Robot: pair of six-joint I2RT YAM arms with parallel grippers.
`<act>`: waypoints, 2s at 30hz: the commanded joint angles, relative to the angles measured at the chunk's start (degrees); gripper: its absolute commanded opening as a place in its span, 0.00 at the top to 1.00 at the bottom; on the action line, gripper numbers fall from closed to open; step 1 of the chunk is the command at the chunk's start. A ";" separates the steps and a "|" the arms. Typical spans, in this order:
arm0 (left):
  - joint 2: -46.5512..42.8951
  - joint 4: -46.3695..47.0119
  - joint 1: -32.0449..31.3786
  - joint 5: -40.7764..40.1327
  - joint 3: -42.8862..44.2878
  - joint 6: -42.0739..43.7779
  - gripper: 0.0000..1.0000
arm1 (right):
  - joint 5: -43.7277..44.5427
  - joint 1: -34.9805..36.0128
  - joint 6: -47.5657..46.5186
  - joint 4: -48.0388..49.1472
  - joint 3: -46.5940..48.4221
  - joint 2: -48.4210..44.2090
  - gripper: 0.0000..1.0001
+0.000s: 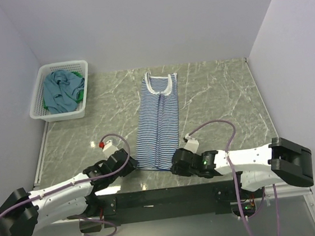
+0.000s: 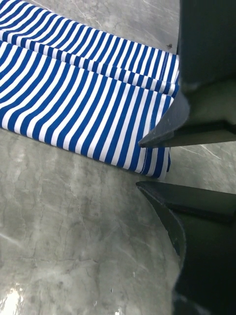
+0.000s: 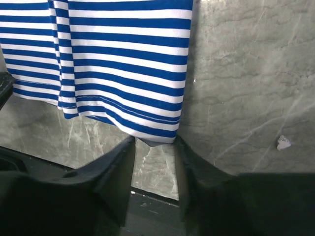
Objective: Fold and stack the tank tops
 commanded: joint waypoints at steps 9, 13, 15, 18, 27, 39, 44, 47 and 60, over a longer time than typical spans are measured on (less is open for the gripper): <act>5.45 -2.34 -2.59 0.50 -0.40 -0.44 0.65 | 4.87 0.75 0.32 -8.05 1.50 2.61 0.65; 6.24 -3.31 -3.30 -0.02 0.48 -0.61 0.81 | 5.57 0.83 -0.83 -9.54 2.73 2.87 0.86; 6.07 -4.18 -3.73 -0.03 1.18 -0.53 0.90 | 5.83 0.75 -1.88 -10.25 3.25 2.87 0.91; 4.93 -5.93 -5.31 -0.03 2.41 -0.79 0.99 | 6.45 1.62 -2.59 -12.36 4.74 2.70 0.99; 1.32 -16.04 -20.22 -3.53 6.71 -11.66 1.00 | 10.40 14.62 3.47 -25.27 11.24 4.54 1.00; 4.22 -30.73 -28.53 -16.72 21.92 -17.33 1.00 | 18.40 18.95 3.66 -41.89 24.33 8.06 1.00; 4.92 -26.87 -20.20 -15.59 24.91 -9.94 0.99 | 20.42 14.64 -2.75 -40.32 26.46 7.80 1.00; 5.36 -23.09 -15.71 -14.27 25.79 -4.84 0.99 | 20.77 11.83 -7.06 -37.77 27.34 7.88 1.00; 18.52 -9.38 4.69 -5.23 34.75 13.27 0.99 | 17.79 -9.79 -29.29 -21.08 30.59 10.17 1.00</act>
